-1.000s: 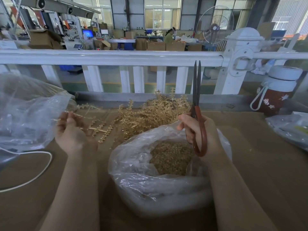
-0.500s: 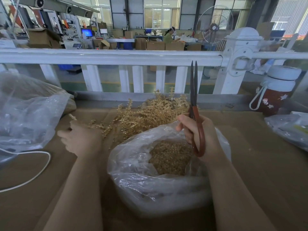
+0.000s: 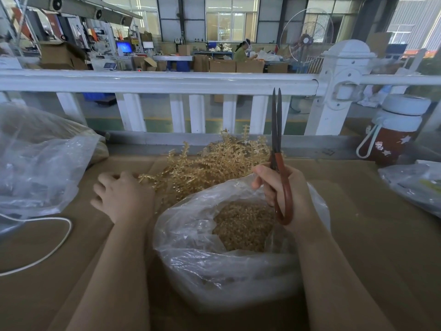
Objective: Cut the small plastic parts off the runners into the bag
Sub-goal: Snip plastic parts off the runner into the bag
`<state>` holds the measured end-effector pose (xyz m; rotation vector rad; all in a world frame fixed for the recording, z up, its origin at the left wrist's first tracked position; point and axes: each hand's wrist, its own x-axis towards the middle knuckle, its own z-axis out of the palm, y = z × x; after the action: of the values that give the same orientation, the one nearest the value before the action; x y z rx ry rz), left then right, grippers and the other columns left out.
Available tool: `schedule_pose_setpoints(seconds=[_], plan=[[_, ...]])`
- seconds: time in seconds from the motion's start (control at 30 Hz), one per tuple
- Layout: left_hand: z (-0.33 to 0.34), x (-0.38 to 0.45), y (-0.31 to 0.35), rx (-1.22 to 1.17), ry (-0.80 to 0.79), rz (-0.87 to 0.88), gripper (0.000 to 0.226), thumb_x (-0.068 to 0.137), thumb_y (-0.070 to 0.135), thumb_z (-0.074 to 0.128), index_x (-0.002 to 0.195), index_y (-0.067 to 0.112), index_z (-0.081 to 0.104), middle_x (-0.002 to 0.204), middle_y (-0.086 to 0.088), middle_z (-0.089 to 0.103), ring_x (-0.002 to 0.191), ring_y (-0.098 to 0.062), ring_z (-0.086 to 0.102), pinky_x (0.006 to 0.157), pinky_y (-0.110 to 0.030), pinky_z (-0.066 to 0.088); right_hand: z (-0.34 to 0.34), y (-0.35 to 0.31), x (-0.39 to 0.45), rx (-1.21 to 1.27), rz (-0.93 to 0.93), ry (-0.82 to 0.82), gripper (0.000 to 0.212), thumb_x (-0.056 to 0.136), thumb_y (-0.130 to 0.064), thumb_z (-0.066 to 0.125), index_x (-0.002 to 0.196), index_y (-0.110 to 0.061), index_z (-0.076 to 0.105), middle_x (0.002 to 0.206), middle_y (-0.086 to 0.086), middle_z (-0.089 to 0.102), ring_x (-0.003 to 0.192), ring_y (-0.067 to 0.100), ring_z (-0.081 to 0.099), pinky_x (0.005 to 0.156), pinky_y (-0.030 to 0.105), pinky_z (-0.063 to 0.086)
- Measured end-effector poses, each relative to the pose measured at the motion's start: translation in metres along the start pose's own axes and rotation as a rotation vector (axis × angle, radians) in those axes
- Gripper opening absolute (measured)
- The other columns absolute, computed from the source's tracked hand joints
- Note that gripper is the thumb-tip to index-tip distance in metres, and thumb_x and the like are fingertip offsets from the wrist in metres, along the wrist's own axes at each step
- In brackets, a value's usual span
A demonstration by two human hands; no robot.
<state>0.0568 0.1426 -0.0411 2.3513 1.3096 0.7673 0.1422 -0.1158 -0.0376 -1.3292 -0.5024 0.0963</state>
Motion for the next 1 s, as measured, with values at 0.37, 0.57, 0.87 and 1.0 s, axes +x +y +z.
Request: schedule_pose_setpoints(seconds=[0.37, 0.57, 0.87, 1.0], plan=[[0.003, -0.011, 0.024, -0.212, -0.162, 0.273, 0.021, 0.09, 0.04, 0.069, 0.101, 0.023, 0.074, 0.111, -0.003, 0.069, 0.114, -0.028, 0.059, 0.102, -0.044, 0.041, 0.005, -0.004, -0.002, -0.092, 0.016, 0.012, 0.013, 0.095, -0.016, 0.069, 0.082, -0.013, 0.071, 0.074, 0.01, 0.07, 0.049, 0.001, 0.056, 0.052, 0.006, 0.044], [-0.013, -0.021, 0.044, -1.073, -0.325, 0.281, 0.011, 0.087, 0.019, 0.075, 0.078, 0.014, 0.07, 0.074, -0.002, 0.074, 0.069, -0.009, 0.066, 0.067, -0.024, 0.054, 0.006, -0.006, -0.002, -0.128, 0.025, 0.021, 0.013, 0.095, -0.015, 0.069, 0.083, -0.012, 0.071, 0.072, 0.008, 0.07, 0.049, 0.0, 0.056, 0.052, 0.005, 0.044], [-0.014, -0.046, 0.069, -1.183, -0.589, 0.498, 0.005, 0.081, 0.01, 0.078, 0.078, 0.014, 0.076, 0.073, -0.001, 0.074, 0.067, -0.011, 0.067, 0.065, -0.022, 0.053, 0.017, -0.01, -0.004, -0.149, 0.036, 0.065, 0.024, 0.073, -0.032, 0.084, 0.086, -0.014, 0.076, 0.08, 0.002, 0.077, 0.064, 0.004, 0.069, 0.061, 0.012, 0.051], [-0.012, -0.057, 0.078, -1.118, -0.629, 0.553, 0.003, 0.079, 0.011, 0.078, 0.078, 0.01, 0.077, 0.077, -0.003, 0.075, 0.071, -0.012, 0.067, 0.069, -0.029, 0.056, 0.02, -0.007, -0.004, -0.2, 0.082, 0.069, 0.035, 0.071, -0.032, 0.089, 0.097, -0.012, 0.076, 0.089, 0.005, 0.078, 0.085, 0.021, 0.076, 0.078, 0.036, 0.061]])
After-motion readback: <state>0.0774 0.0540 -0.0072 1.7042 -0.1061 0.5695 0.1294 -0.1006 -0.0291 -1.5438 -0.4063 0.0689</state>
